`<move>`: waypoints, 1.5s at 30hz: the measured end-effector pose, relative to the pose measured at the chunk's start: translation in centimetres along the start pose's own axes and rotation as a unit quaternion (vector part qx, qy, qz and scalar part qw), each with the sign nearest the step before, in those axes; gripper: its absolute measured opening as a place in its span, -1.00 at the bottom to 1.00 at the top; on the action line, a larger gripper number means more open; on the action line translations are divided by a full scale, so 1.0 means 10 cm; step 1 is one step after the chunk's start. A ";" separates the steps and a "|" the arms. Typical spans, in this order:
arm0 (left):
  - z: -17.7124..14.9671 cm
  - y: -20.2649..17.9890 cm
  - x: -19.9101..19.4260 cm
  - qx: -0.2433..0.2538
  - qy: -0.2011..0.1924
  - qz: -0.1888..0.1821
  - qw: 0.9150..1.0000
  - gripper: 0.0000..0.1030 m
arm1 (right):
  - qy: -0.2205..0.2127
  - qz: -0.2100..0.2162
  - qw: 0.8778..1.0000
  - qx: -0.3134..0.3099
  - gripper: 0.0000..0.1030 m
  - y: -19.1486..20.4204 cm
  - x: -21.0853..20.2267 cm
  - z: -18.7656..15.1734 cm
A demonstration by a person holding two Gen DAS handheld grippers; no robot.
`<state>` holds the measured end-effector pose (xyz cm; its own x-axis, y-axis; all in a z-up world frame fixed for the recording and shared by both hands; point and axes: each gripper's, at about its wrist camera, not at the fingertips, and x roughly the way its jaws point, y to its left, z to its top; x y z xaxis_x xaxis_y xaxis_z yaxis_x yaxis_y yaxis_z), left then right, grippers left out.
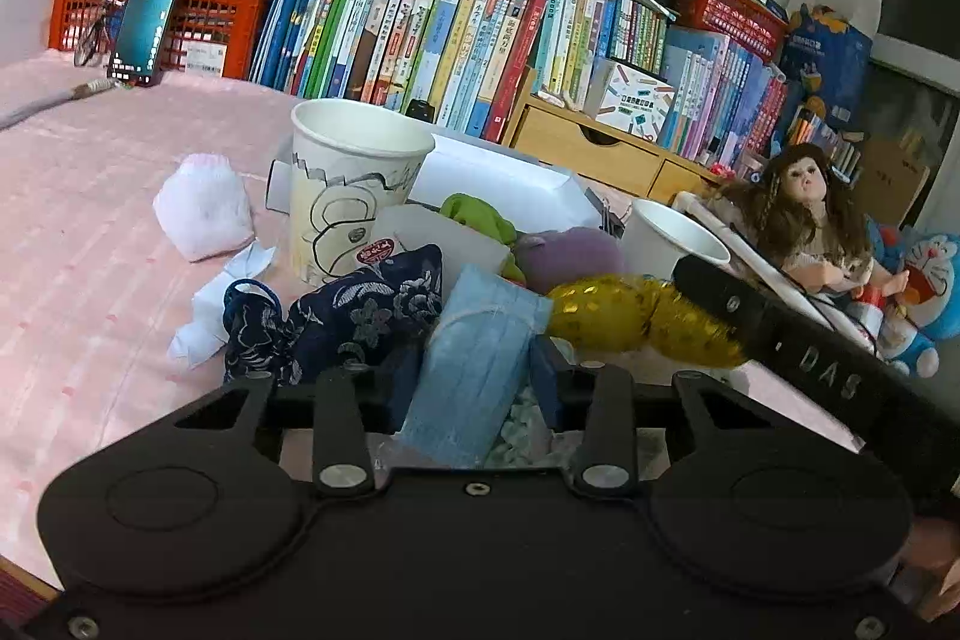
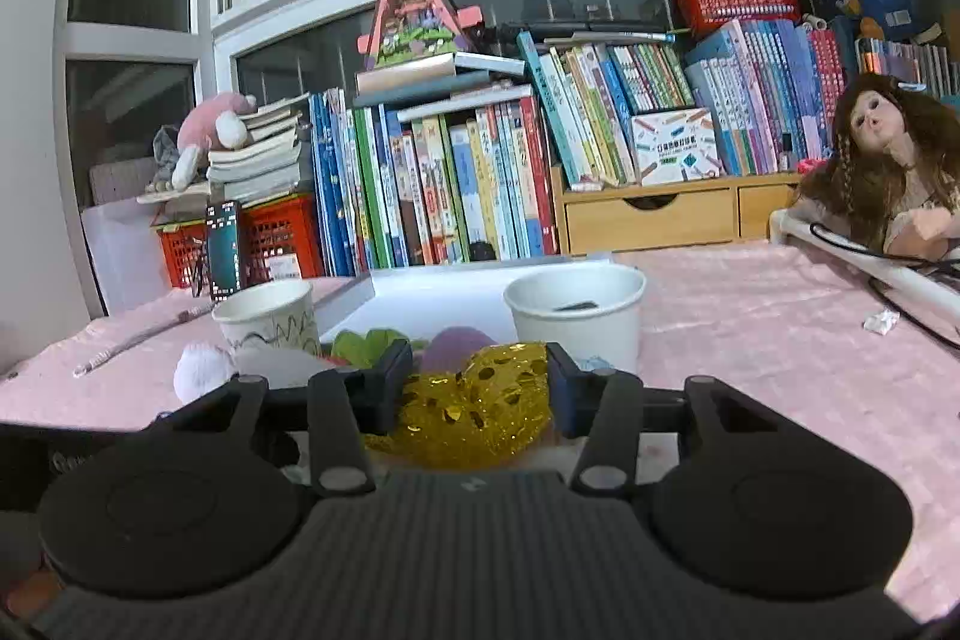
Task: Organize books
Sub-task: 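Grasp the blue mask packet with the left tool while the right grasps the gold pillow, then place the mask packet in the foil tray while the right tool releases the pillow there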
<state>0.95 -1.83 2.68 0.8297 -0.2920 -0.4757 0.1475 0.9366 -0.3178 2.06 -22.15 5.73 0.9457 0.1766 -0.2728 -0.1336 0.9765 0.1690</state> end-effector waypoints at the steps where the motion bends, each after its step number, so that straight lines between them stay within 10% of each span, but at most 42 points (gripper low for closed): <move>1: 0.00 -0.01 -0.01 0.003 -0.001 0.001 1.000 -0.27 | -0.003 -0.001 1.000 0.000 -0.04 0.00 -0.01 0.01; 13: 0.21 -0.09 -0.34 0.047 -0.050 0.017 0.998 -0.27 | -0.025 -0.004 1.000 -0.003 -0.05 0.00 -0.12 0.15; 25: 1.20 -0.14 -0.06 0.063 -0.048 0.014 0.997 -0.27 | -0.035 -0.007 0.999 -0.019 -0.05 0.00 0.12 0.73; 37: 2.14 -0.20 1.40 0.051 0.091 0.060 0.993 -0.27 | 0.096 -0.014 0.995 0.025 -0.05 -0.21 1.43 1.27; 45: 2.11 -0.05 2.22 0.024 0.192 0.084 0.977 -0.27 | 0.204 -0.032 0.978 0.025 -0.05 -0.21 2.12 1.16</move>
<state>30.66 -4.69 9.57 0.5817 -0.1756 -0.7942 0.0589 0.9830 -0.1741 25.85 -21.91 10.62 0.7528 0.1590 -0.6388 -0.0530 0.9819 0.1820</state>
